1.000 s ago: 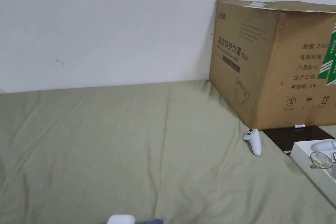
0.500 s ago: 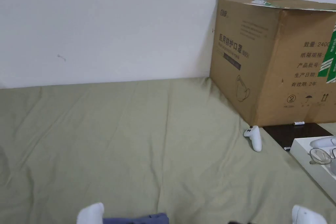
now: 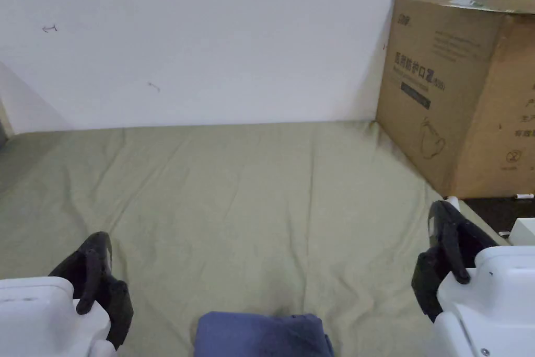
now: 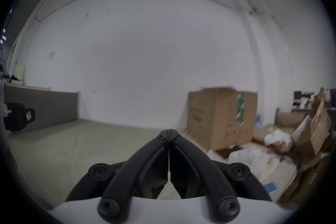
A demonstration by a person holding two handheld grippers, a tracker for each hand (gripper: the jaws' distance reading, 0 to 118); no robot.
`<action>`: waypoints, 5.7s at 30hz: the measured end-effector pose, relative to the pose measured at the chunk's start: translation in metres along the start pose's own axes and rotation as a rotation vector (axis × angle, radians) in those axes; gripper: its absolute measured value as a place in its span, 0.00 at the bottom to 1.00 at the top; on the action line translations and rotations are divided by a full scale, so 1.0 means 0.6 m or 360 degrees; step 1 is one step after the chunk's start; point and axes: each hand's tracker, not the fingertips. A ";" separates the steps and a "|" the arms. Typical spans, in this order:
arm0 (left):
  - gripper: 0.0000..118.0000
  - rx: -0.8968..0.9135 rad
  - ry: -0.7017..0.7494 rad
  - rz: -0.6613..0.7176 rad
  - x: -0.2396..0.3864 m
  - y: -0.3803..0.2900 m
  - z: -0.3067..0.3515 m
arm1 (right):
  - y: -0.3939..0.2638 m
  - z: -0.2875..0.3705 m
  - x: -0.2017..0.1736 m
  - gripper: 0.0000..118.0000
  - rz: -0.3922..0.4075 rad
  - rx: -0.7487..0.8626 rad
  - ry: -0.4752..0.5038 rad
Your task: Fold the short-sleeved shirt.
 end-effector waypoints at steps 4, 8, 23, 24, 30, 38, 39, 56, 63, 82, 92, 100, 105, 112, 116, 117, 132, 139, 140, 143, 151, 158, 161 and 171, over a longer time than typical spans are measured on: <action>0.00 -0.0149 -0.0162 0.0109 -0.002 -0.023 0.008 | -0.013 0.010 0.000 0.00 -0.0148 -0.0101 0.0089; 0.00 -0.0115 -0.0123 0.0071 0.005 -0.023 0.010 | -0.002 0.012 0.011 0.00 -0.0131 -0.0074 0.0072; 0.00 -0.0513 -0.0296 0.0257 -0.060 -0.007 -0.026 | -0.081 -0.108 -0.007 0.00 -0.0373 -0.1242 0.0916; 0.00 -0.0559 -0.0307 0.0291 -0.065 -0.017 -0.029 | -0.118 -0.124 -0.016 0.00 -0.0429 -0.1398 0.0892; 0.00 -0.0817 -0.0432 0.0421 -0.087 -0.074 -0.054 | -0.294 -0.201 -0.032 0.00 -0.0611 -0.2079 0.0801; 0.52 -0.1444 -0.0971 0.1208 -0.153 -0.219 -0.198 | -0.305 -0.210 -0.001 0.00 -0.0824 -0.2089 0.0819; 0.82 -0.1533 -0.1053 0.1342 -0.153 -0.251 -0.218 | -0.308 -0.210 0.001 0.00 -0.0843 -0.2091 0.0818; 0.18 -0.1916 -0.1335 0.1599 -0.009 -0.390 -0.305 | -0.302 -0.180 -0.012 0.00 -0.0858 -0.1977 0.0729; 0.18 -0.1814 -0.1253 0.1288 -0.149 -0.277 -0.324 | -0.220 -0.157 0.002 0.00 -0.0752 -0.1844 0.0695; 0.93 -0.2039 -0.0236 0.0436 -0.656 -0.136 -0.436 | -0.157 -0.137 -0.046 0.00 -0.0598 -0.1876 0.0692; 0.94 -0.1851 -0.0206 0.0478 -0.632 -0.116 -0.396 | -0.136 -0.147 -0.052 0.00 -0.0560 -0.1811 0.0745; 0.00 -0.1674 -0.0254 0.0441 -0.348 -0.104 -0.284 | -0.107 -0.150 -0.026 0.00 -0.0565 -0.1756 0.0745; 0.00 -0.1379 -0.0544 0.0501 -0.182 -0.042 -0.226 | -0.058 -0.168 -0.004 0.00 -0.0580 -0.1668 0.0722; 0.00 -0.0530 -0.0473 0.0420 -0.059 0.054 -0.131 | 0.037 -0.136 0.022 0.00 -0.0523 -0.0889 0.0627; 0.00 -0.0235 -0.0271 0.0128 -0.010 0.054 -0.086 | 0.034 -0.089 0.021 0.00 -0.0391 -0.0363 0.0505; 0.00 -0.0179 -0.0252 0.0080 0.003 0.048 -0.077 | 0.023 -0.078 0.025 0.00 -0.0350 -0.0186 0.0504; 1.00 0.0049 -0.0109 0.0094 0.011 0.070 -0.009 | 0.023 -0.033 0.033 0.95 -0.0262 -0.0158 0.0137; 1.00 -0.0022 -0.0093 0.0064 0.020 0.084 -0.013 | 0.029 -0.031 0.024 0.95 -0.0286 -0.0192 0.0174; 1.00 -0.0031 -0.0099 0.0067 0.017 0.088 -0.013 | 0.030 -0.030 0.023 0.95 -0.0300 -0.0189 0.0173; 1.00 -0.0062 -0.0103 0.0083 0.020 0.078 -0.011 | 0.030 -0.027 0.019 0.95 -0.0287 -0.0180 0.0173; 1.00 -0.0122 -0.0302 0.0210 0.010 0.062 -0.008 | 0.025 -0.035 0.004 0.95 -0.0256 -0.0211 0.0209; 1.00 -0.0164 -0.0326 0.0193 0.015 0.056 -0.011 | 0.022 -0.039 -0.007 0.95 -0.0225 -0.0248 0.0229; 1.00 -0.0182 -0.0302 0.0227 0.019 0.058 -0.013 | 0.021 -0.040 -0.011 0.95 -0.0208 -0.0258 0.0233; 1.00 -0.0322 -0.0164 0.0233 0.032 0.052 -0.023 | 0.012 -0.041 -0.017 0.95 -0.0179 -0.0311 0.0253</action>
